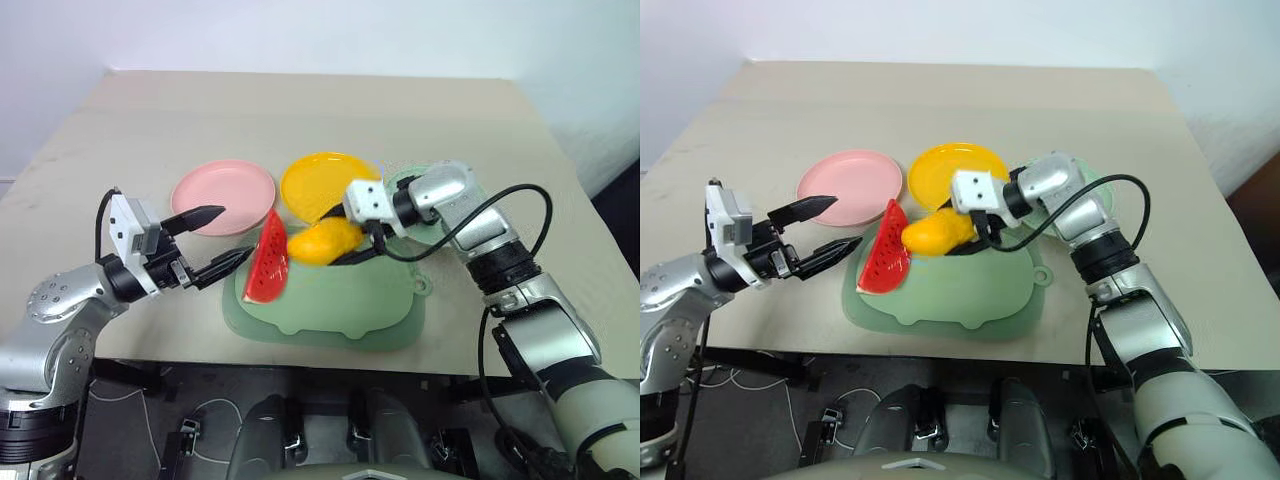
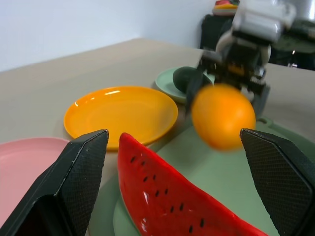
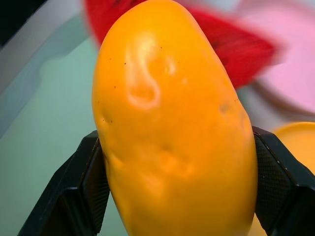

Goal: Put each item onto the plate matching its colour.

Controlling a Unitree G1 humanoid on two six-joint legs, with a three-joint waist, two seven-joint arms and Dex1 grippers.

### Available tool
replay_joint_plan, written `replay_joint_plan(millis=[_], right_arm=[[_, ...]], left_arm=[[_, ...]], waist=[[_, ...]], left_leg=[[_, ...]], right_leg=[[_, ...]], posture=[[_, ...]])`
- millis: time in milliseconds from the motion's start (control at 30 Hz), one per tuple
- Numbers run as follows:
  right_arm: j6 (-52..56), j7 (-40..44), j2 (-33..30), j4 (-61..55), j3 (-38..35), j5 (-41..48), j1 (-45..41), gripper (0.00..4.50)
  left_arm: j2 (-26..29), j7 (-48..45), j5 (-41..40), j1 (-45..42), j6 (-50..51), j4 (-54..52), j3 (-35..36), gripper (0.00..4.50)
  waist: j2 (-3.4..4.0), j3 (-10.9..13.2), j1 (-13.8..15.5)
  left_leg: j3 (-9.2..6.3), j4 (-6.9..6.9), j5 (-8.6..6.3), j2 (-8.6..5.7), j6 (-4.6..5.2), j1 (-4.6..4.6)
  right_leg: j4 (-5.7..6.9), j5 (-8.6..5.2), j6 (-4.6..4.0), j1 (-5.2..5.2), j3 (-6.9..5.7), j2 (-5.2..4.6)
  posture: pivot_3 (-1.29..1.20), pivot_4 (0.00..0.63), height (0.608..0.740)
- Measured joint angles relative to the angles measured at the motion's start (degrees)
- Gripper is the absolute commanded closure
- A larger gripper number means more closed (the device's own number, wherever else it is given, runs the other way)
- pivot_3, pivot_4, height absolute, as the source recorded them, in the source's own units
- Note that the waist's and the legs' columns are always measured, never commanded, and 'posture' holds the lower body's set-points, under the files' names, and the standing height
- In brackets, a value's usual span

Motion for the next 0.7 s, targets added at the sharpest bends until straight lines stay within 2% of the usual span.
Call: replay_joint_plan(millis=[233, 567, 633, 700], right_arm=[[3.0, -16.6, 4.0, 20.3, -2.5, -5.1, -9.7, 1.13], [0.9, -28.7, 11.7, 42.5, -2.7, -10.4, -16.9, 1.13], [1.0, -30.4, 13.2, 44.6, -2.8, -10.8, -17.7, 0.41], [1.2, -31.8, 14.3, 46.2, -3.1, -11.0, -18.3, 0.01]], left_arm=[[-0.7, -0.1, 0.5, -0.4, -0.4, 1.2, -0.6, 0.00], [-0.9, 0.1, 1.2, -0.5, -1.2, 1.2, -0.6, 0.00], [-0.9, 0.2, 1.2, -0.3, -1.2, 1.2, -0.5, 0.00], [-0.9, 0.4, 1.2, 0.1, -1.2, 1.1, -0.4, 0.00]], waist=[[0.00, 0.0, -0.4], [0.00, 0.0, -1.8], [0.01, 0.0, -2.1], [0.00, 0.0, -2.2]], left_leg=[[0.03, -0.03, 0.00, 0.00, -0.01, -0.04], [0.08, -0.03, 0.03, 0.00, -0.03, -0.05], [0.08, -0.03, 0.03, 0.00, -0.03, -0.05], [0.08, -0.02, 0.03, -0.01, -0.03, -0.06]], right_leg=[[0.03, 0.00, 0.01, -0.04, 0.00, 0.04], [0.23, -0.01, 0.06, -0.09, 0.01, 0.08], [0.27, -0.01, 0.07, -0.09, 0.02, 0.08], [0.29, -0.02, 0.07, -0.10, 0.01, 0.07]], posture=[[0.00, 0.150, 0.696], [0.00, 0.150, 0.696], [0.00, 0.150, 0.696], [0.00, 0.150, 0.696]])
